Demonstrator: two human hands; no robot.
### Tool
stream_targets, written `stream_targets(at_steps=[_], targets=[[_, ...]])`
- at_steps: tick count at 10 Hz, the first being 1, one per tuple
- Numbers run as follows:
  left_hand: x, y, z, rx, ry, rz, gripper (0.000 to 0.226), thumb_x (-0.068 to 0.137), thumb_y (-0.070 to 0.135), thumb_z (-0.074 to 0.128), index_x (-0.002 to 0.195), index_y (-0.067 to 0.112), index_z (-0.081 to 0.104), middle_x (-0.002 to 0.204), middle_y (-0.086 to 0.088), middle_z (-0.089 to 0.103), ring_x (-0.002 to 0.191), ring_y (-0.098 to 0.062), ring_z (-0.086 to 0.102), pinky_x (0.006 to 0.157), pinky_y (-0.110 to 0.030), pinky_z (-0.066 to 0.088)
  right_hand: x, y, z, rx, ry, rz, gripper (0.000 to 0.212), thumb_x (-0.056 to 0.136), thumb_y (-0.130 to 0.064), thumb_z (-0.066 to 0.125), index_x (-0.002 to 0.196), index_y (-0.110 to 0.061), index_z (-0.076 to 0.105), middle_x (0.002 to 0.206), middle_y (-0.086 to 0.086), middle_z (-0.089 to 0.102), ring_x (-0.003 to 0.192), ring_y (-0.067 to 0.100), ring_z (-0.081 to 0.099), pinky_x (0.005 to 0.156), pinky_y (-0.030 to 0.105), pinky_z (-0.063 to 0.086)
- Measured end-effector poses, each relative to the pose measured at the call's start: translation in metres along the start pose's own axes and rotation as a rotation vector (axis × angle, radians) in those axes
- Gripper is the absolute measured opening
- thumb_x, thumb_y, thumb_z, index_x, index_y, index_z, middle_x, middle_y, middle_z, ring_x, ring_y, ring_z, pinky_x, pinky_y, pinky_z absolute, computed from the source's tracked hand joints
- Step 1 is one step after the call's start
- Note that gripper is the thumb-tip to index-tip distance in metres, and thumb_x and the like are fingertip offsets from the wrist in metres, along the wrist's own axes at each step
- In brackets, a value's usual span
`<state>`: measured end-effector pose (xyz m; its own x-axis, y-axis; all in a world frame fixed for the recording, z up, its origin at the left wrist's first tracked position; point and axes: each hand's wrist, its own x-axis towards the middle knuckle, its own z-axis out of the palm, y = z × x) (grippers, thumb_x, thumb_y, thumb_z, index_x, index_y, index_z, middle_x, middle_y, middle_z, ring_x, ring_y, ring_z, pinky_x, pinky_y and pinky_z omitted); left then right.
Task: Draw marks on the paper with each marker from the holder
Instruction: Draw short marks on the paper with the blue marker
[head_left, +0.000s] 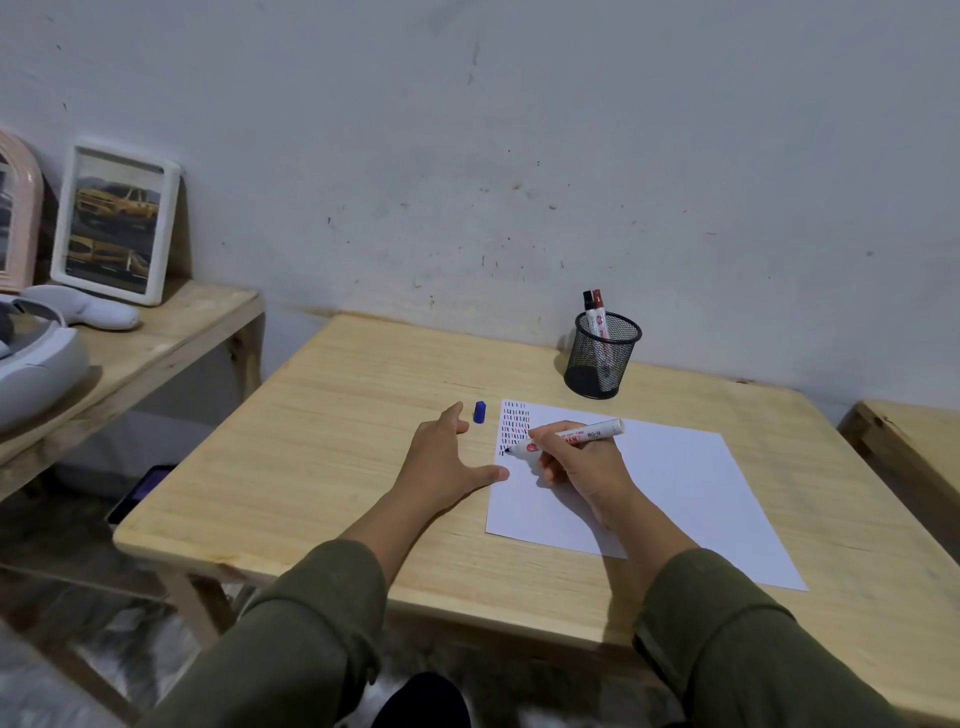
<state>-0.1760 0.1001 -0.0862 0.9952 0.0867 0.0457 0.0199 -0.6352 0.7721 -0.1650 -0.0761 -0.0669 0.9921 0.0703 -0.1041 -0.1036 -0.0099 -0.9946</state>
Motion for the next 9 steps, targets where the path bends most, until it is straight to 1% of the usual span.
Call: stream_targets(at_steps=[1,2,3,4,5,6,7,8,9], targets=[[0.0,0.0,0.0,-0.001,-0.002,0.002,0.107,0.064,0.041,0.081,0.149,0.016,0.02,0.139,0.003,0.049,0.134,-0.016,0.035,0.094,-0.02,0.027,-0.001,0.0,0.0,0.011,-0.005,0.005,0.008,0.084,-0.01,0.067,0.085,-0.002,0.067,0.062,0.01,0.063,0.046,0.013,0.054,0.055,0.03,0.053],[0.0,0.0,0.0,0.0,-0.001,0.001,0.107,0.064,0.041,0.081,0.149,0.016,0.02,0.139,0.003,0.049,0.134,-0.016,0.035,0.094,-0.02,0.027,-0.001,-0.001,0.0,-0.013,-0.008,-0.008,0.007,0.084,-0.011,0.067,0.082,-0.005,0.068,0.059,0.009,0.063,0.046,0.014,0.054,0.056,0.031,0.053],[-0.001,0.0,0.0,0.009,-0.002,0.0,0.107,0.064,0.042,0.081,0.148,0.016,0.02,0.139,0.003,0.049,0.133,-0.016,0.035,0.093,-0.02,0.028,-0.001,-0.002,0.0,-0.015,-0.007,-0.005,0.006,0.084,-0.009,0.066,0.083,-0.004,0.068,0.059,0.008,0.064,0.045,0.014,0.055,0.057,0.032,0.054],[-0.001,0.0,-0.001,0.008,-0.005,-0.005,0.107,0.064,0.042,0.081,0.148,0.016,0.02,0.139,0.003,0.049,0.134,-0.016,0.035,0.093,-0.02,0.028,-0.001,-0.002,0.001,-0.013,-0.008,0.003,0.006,0.084,-0.007,0.065,0.082,-0.003,0.067,0.062,0.01,0.065,0.045,0.014,0.054,0.055,0.03,0.053],[0.0,0.0,-0.001,0.012,-0.003,-0.002,0.107,0.064,0.042,0.081,0.148,0.016,0.02,0.139,0.003,0.049,0.134,-0.016,0.035,0.093,-0.021,0.028,-0.001,-0.003,0.001,0.005,-0.009,0.006,0.007,0.084,-0.006,0.064,0.086,0.001,0.066,0.063,0.012,0.064,0.044,0.014,0.054,0.054,0.03,0.052],[0.001,0.0,-0.001,0.014,-0.013,-0.004,0.107,0.063,0.041,0.082,0.148,0.017,0.021,0.14,0.003,0.049,0.134,-0.016,0.036,0.094,-0.021,0.028,-0.003,-0.002,0.0,0.099,0.007,0.023,0.009,0.085,-0.007,0.064,0.088,0.002,0.065,0.06,0.014,0.059,0.043,0.015,0.051,0.051,0.028,0.048],[0.005,0.001,-0.003,-0.04,-0.005,-0.001,0.098,0.068,0.039,0.079,0.147,0.02,0.025,0.143,-0.001,0.047,0.135,-0.016,0.038,0.104,-0.027,0.033,-0.003,-0.002,-0.001,0.21,0.014,0.027,0.007,0.085,-0.005,0.063,0.088,0.001,0.065,0.056,0.012,0.055,0.042,0.015,0.048,0.048,0.026,0.043],[0.012,0.005,-0.006,-0.076,0.042,0.059,0.069,0.083,0.028,0.067,0.143,0.023,0.034,0.143,-0.007,0.046,0.132,-0.016,0.045,0.106,-0.028,0.036,-0.001,-0.002,-0.003,0.284,0.009,0.031,0.006,0.086,-0.002,0.06,0.09,0.002,0.064,0.055,0.009,0.054,0.042,0.014,0.048,0.046,0.025,0.042],[0.022,0.013,-0.006,-0.057,0.062,0.07,0.051,0.09,0.015,0.056,0.139,0.025,0.043,0.138,-0.006,0.048,0.124,-0.017,0.051,0.091,-0.017,0.035,-0.001,-0.005,-0.004,0.322,0.007,0.028,0.006,0.087,-0.002,0.06,0.09,0.001,0.065,0.056,0.01,0.055,0.042,0.013,0.049,0.046,0.025,0.043]])
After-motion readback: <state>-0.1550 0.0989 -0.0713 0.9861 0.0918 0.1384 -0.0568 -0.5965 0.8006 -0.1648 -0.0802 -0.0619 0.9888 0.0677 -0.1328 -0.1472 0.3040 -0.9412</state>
